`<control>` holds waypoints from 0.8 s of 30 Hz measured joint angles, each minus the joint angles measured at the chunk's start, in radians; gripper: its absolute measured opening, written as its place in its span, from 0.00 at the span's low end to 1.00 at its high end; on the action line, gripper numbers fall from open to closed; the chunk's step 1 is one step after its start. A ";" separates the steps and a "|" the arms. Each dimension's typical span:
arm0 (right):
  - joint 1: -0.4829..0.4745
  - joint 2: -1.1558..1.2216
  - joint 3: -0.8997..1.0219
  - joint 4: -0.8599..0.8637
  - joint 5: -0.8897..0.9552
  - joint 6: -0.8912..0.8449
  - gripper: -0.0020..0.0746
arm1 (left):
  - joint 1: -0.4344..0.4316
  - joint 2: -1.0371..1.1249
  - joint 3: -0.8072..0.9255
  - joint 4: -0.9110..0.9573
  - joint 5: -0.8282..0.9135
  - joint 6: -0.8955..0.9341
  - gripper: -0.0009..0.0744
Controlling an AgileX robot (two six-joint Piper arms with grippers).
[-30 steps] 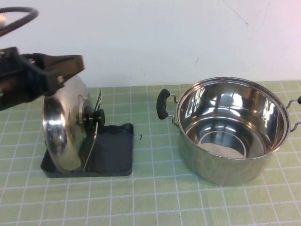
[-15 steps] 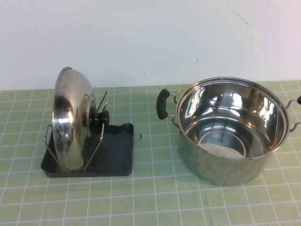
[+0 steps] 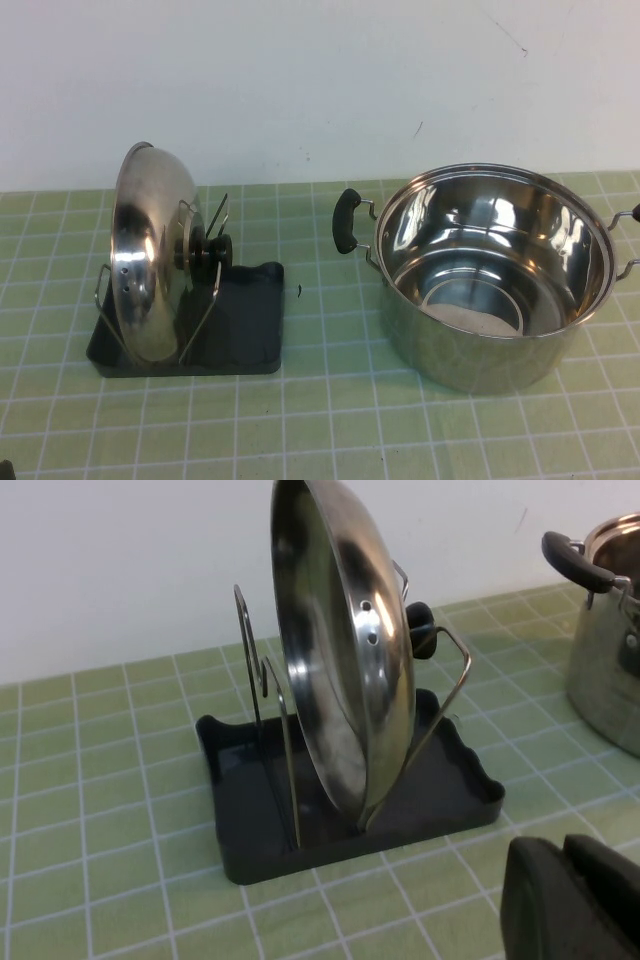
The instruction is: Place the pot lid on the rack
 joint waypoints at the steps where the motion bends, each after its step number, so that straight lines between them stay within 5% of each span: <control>1: 0.000 0.000 0.000 0.000 0.000 0.000 0.02 | 0.000 -0.006 0.006 -0.002 -0.008 0.000 0.01; 24: 0.000 -0.004 0.022 -0.005 0.045 -0.006 0.02 | 0.000 -0.008 0.017 -0.006 -0.024 -0.002 0.01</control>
